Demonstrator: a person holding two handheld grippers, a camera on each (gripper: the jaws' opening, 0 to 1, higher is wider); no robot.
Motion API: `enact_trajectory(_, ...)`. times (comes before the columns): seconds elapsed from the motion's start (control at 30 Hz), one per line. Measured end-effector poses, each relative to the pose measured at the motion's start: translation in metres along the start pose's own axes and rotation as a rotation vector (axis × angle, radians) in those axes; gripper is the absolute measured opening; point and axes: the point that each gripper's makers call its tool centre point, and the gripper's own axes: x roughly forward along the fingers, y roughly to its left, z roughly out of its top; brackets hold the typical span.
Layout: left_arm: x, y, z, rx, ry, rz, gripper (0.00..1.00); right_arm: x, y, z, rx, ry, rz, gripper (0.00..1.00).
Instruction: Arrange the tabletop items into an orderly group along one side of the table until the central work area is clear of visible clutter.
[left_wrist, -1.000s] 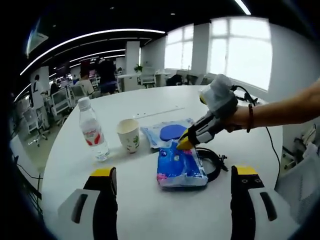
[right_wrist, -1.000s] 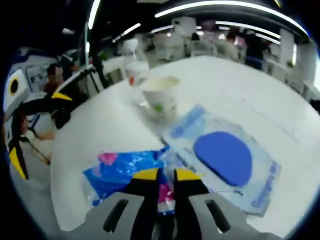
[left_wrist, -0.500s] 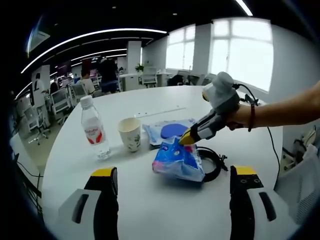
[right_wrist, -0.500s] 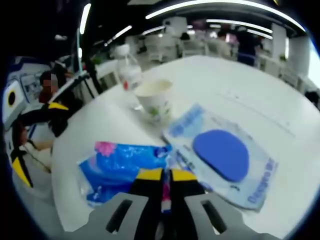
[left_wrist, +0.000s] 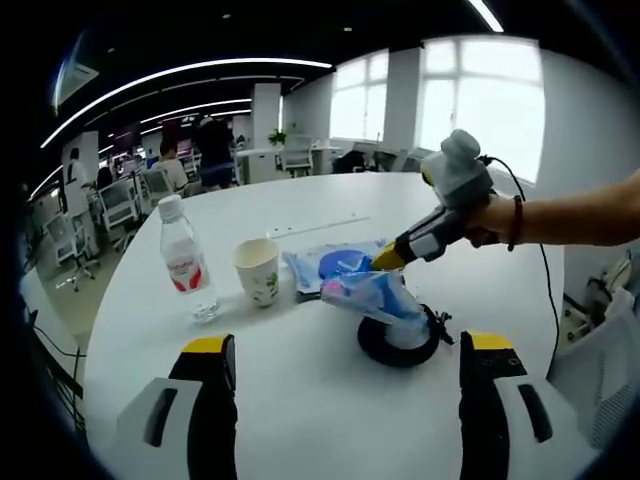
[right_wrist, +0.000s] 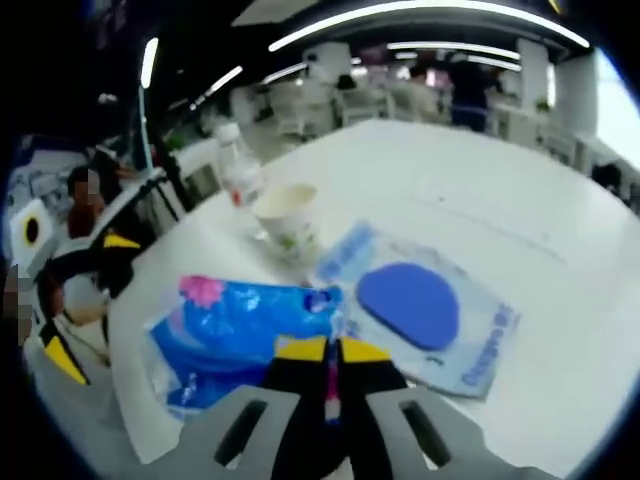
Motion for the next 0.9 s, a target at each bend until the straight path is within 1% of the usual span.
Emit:
enact_trajectory(0.2,0.002,-0.002,0.001,0.005,0.0,-0.005,0.92,-0.012,-0.021,-0.003,0.051,0.0,-0.06,0.0)
enact_trajectory(0.3,0.003,-0.003,0.002,0.005,0.0,-0.008,0.92,-0.018,-0.033,-0.006,0.07,0.005,-0.104,0.0)
enact_trajectory(0.5,0.005,-0.006,0.0,0.007,0.009,-0.014,0.91,-0.029,-0.05,-0.009,0.105,0.003,-0.162,0.0)
enact_trajectory(0.7,0.006,-0.008,-0.002,0.009,0.015,-0.02,0.91,-0.043,-0.075,-0.015,0.159,0.009,-0.254,0.0)
enact_trajectory(0.9,0.007,-0.01,-0.004,0.004,0.019,-0.023,0.89,-0.056,-0.096,-0.023,0.214,0.014,-0.331,0.0)
